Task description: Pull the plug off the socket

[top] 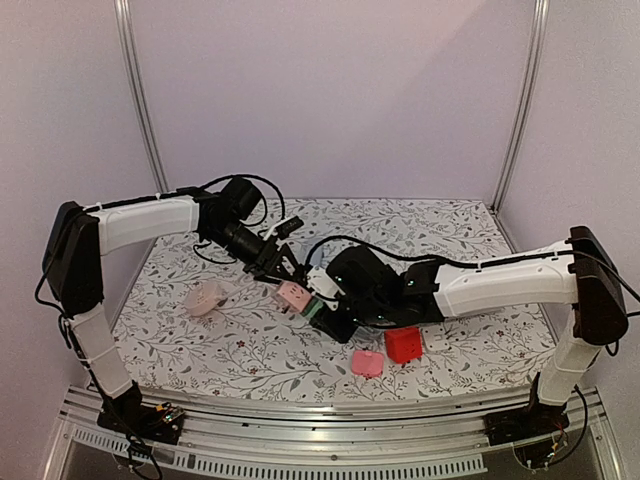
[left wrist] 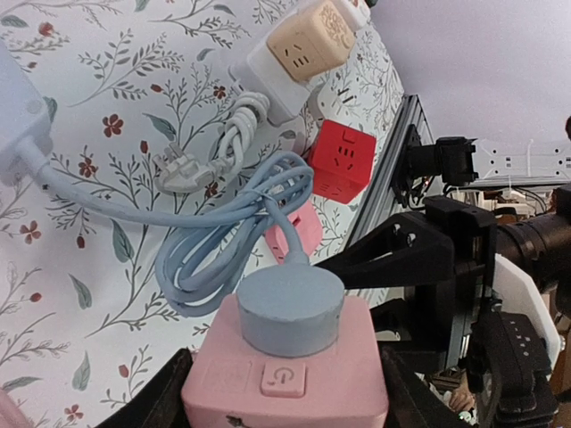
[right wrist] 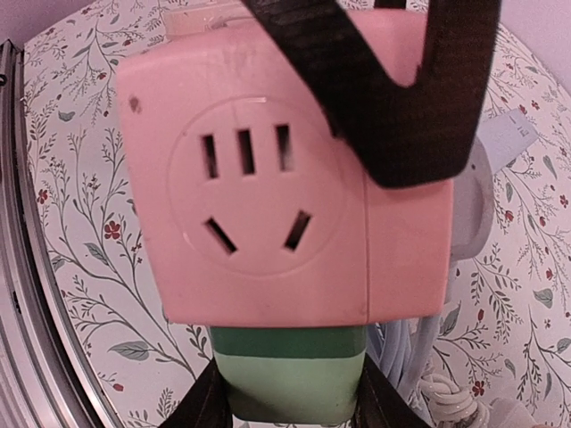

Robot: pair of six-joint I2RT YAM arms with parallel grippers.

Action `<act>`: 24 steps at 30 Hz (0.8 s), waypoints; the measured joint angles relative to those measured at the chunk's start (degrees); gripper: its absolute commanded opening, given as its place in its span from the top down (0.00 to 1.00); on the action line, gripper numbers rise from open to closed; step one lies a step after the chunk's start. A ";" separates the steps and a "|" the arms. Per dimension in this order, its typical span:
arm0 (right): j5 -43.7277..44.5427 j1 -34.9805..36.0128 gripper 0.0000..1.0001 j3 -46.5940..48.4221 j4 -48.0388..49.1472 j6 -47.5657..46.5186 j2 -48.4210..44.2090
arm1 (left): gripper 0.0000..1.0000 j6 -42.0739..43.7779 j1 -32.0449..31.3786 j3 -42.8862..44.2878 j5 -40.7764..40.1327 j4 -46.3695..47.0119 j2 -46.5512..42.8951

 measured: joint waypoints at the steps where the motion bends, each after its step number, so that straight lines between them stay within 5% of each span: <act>1: -0.15 0.00 0.85 -0.31 0.31 -0.11 -0.28 | 0.76 -0.09 0.00 0.00 0.17 -0.02 0.00; 24: 5.33 4.81 0.87 -1.44 0.35 -5.53 -1.88 | 0.76 2.14 -0.02 0.07 2.95 -3.02 0.00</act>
